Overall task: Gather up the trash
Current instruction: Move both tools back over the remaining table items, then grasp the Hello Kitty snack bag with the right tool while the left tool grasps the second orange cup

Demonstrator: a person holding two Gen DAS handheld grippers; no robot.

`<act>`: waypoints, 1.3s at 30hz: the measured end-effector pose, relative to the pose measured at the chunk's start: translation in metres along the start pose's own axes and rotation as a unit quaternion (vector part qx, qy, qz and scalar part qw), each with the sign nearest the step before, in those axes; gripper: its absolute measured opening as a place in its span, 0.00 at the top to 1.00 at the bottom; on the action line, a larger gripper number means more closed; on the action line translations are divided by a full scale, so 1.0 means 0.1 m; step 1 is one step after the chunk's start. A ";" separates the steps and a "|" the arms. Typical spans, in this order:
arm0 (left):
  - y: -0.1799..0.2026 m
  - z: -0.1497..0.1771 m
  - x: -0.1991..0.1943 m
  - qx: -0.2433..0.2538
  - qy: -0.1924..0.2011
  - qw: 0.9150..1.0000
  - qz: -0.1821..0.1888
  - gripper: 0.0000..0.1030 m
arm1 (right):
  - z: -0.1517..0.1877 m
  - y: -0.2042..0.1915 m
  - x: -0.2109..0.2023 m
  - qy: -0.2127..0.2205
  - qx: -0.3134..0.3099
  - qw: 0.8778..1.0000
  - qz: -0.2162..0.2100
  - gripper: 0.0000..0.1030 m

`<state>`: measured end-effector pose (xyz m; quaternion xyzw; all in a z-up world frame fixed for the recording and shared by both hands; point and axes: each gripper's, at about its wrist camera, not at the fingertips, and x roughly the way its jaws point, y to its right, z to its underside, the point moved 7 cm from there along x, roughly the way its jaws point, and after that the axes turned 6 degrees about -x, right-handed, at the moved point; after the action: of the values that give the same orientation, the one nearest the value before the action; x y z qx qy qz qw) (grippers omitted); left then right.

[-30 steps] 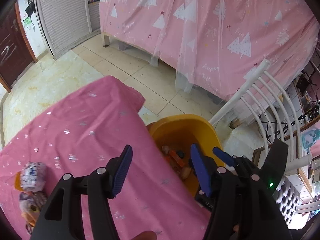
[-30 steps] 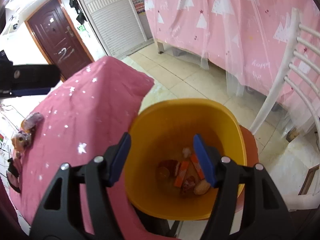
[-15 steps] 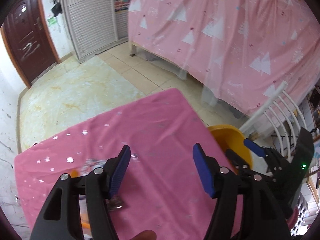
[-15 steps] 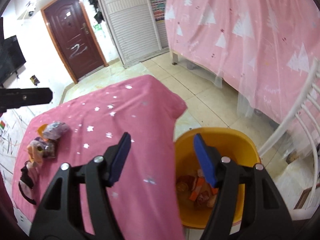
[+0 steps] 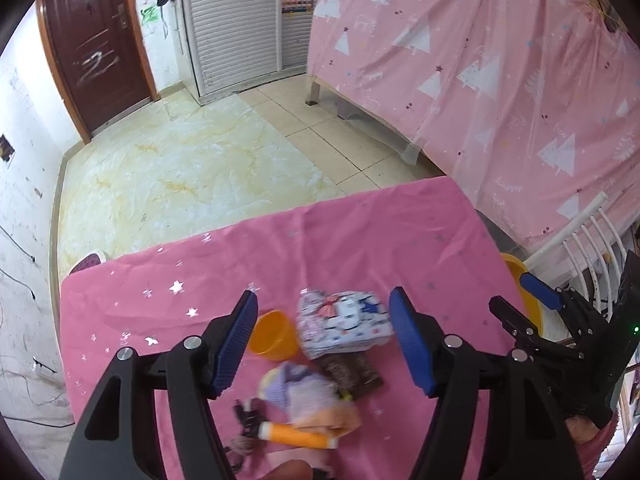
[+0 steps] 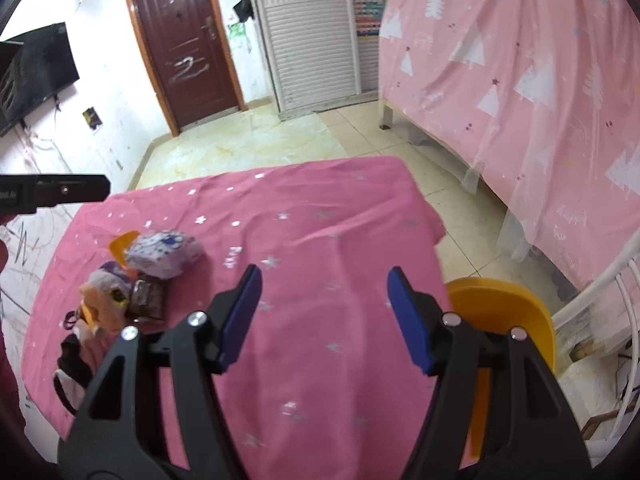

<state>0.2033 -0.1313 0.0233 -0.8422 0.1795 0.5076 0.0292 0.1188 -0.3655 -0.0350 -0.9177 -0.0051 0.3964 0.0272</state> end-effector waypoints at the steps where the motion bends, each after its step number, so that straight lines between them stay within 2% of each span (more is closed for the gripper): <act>1: -0.07 0.01 0.01 -0.003 -0.001 1.000 0.000 0.39 | -0.01 -0.06 0.02 -0.002 -0.005 1.000 -0.001 0.39; 13: -0.65 0.14 0.06 -0.041 -0.007 0.999 0.008 0.39 | -0.17 -0.69 0.16 -0.013 -0.052 0.998 -0.018 0.39; 23: -1.00 0.22 0.16 -0.074 -0.011 0.997 0.012 0.39 | -0.26 -1.21 0.27 -0.025 -0.083 0.994 -0.069 0.39; 29: -1.09 0.21 0.18 -0.082 -0.012 0.996 0.019 0.39 | -0.28 -1.46 0.47 -0.045 -0.103 0.991 -0.078 0.39; 36: -1.10 0.19 0.27 -0.085 -0.020 0.996 0.030 0.39 | -0.30 -1.51 0.67 -0.062 -0.102 0.990 -0.074 0.39; 39: -1.08 0.18 0.33 -0.086 -0.028 0.995 0.036 0.39 | -0.31 -1.50 0.74 -0.070 -0.102 0.990 -0.069 0.27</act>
<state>0.2379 -0.0351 -0.0282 -0.8201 0.1650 0.5450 -0.0566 0.1941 -0.2151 -0.0591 -0.8832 -0.1106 0.4540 -0.0403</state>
